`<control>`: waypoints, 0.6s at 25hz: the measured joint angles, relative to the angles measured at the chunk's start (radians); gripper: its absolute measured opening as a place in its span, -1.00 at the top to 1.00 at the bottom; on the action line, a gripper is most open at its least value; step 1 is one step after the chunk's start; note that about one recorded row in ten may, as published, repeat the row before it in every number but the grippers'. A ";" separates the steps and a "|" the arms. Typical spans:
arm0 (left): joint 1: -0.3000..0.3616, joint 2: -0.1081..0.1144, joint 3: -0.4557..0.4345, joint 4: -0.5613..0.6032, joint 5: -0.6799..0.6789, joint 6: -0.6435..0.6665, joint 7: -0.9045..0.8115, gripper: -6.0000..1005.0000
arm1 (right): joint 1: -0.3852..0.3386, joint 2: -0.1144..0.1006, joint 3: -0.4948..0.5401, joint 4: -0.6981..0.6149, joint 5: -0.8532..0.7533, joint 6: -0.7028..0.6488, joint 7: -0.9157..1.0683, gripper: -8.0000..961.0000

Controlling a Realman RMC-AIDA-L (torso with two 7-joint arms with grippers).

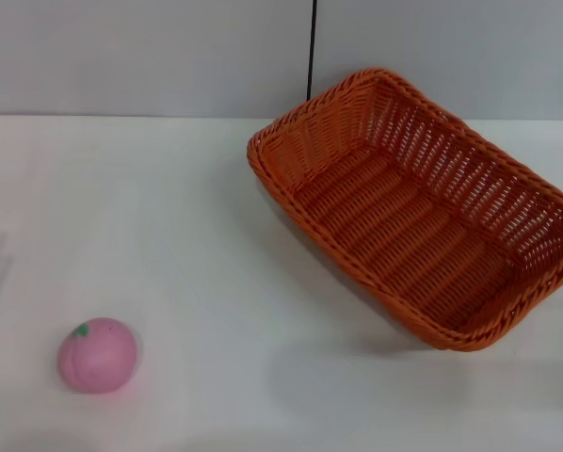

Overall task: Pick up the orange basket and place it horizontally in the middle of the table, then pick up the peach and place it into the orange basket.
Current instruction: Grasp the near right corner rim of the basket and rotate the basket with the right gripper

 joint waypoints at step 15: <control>0.005 -0.002 0.005 -0.003 0.001 -0.002 0.000 -0.65 | 0.001 -0.001 0.000 -0.001 0.000 0.002 0.001 -0.56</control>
